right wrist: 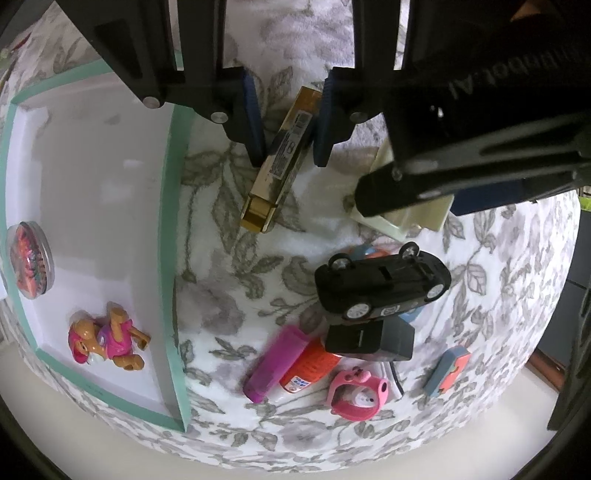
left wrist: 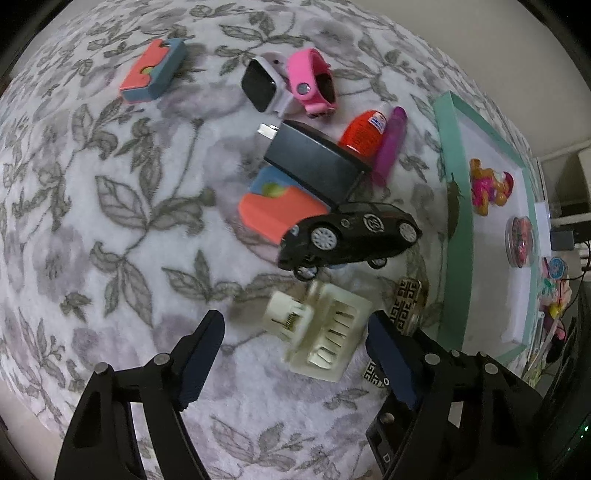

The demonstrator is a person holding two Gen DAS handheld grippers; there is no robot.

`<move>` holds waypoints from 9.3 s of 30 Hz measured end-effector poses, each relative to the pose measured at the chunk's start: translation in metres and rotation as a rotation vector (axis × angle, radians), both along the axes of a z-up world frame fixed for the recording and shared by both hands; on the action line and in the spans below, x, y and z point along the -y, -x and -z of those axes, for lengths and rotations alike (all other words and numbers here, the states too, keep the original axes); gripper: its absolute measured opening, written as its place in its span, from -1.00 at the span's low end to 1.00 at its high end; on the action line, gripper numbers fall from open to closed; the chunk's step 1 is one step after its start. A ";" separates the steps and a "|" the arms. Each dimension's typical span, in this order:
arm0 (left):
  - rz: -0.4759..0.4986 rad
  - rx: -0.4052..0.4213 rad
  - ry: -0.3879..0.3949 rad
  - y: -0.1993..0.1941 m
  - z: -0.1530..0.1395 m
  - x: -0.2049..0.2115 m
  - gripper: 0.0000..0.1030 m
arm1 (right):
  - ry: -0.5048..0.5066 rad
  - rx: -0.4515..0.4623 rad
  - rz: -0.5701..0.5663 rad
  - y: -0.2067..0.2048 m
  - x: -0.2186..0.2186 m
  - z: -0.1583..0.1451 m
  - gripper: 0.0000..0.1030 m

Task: Organize rigid objects
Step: 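Grasp the gold patterned box with the right gripper while the left grasps the cream clip, then carry the box and clip into the tray and release both, then move both grippers back toward the black toy car and charger, then grasp the black toy car with the right gripper while the left grasps the black charger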

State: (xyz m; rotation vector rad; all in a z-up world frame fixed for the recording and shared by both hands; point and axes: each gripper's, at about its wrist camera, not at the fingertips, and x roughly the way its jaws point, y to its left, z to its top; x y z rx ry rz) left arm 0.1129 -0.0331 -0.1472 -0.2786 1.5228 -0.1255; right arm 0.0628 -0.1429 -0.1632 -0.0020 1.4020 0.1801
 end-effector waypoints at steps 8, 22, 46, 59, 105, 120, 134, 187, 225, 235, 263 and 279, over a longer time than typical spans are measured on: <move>0.042 -0.017 -0.039 0.000 0.003 0.018 0.58 | -0.019 -0.002 0.016 0.002 0.011 -0.001 -0.57; 0.064 0.021 -0.145 -0.002 0.001 0.051 -0.01 | -0.008 0.012 0.017 0.004 0.003 -0.001 -0.59; -0.051 0.328 0.064 0.007 -0.107 -0.028 -0.01 | -0.170 0.150 0.089 -0.012 0.040 -0.068 -0.68; -0.033 0.445 0.117 0.010 -0.140 -0.009 -0.01 | -0.207 0.361 0.161 -0.005 0.079 -0.144 -0.68; 0.401 0.135 0.089 0.012 -0.013 0.192 -0.01 | 0.114 0.045 0.556 -0.011 0.230 -0.015 -0.66; 0.379 0.130 0.084 0.005 -0.027 0.188 0.19 | 0.162 0.096 0.539 -0.020 0.213 -0.045 -0.16; 0.331 0.220 0.078 -0.002 -0.071 0.164 0.22 | 0.196 0.252 0.525 -0.020 0.202 -0.107 -0.08; -0.290 0.270 -0.109 -0.046 -0.057 -0.097 0.99 | 0.149 0.310 0.033 -0.066 0.006 -0.058 1.00; -0.139 0.118 0.125 -0.078 0.000 -0.013 0.38 | 0.071 0.254 -0.053 -0.076 -0.014 -0.018 0.61; -0.127 0.134 0.149 -0.078 -0.004 -0.011 0.03 | 0.056 0.218 -0.056 -0.075 -0.012 -0.010 0.00; -0.176 0.183 0.215 -0.072 -0.024 -0.039 -0.26 | 0.051 0.230 -0.067 -0.075 -0.009 -0.025 -0.33; -0.197 0.296 0.226 -0.067 -0.065 -0.054 -0.33 | 0.018 0.345 -0.040 -0.071 0.002 -0.079 -0.33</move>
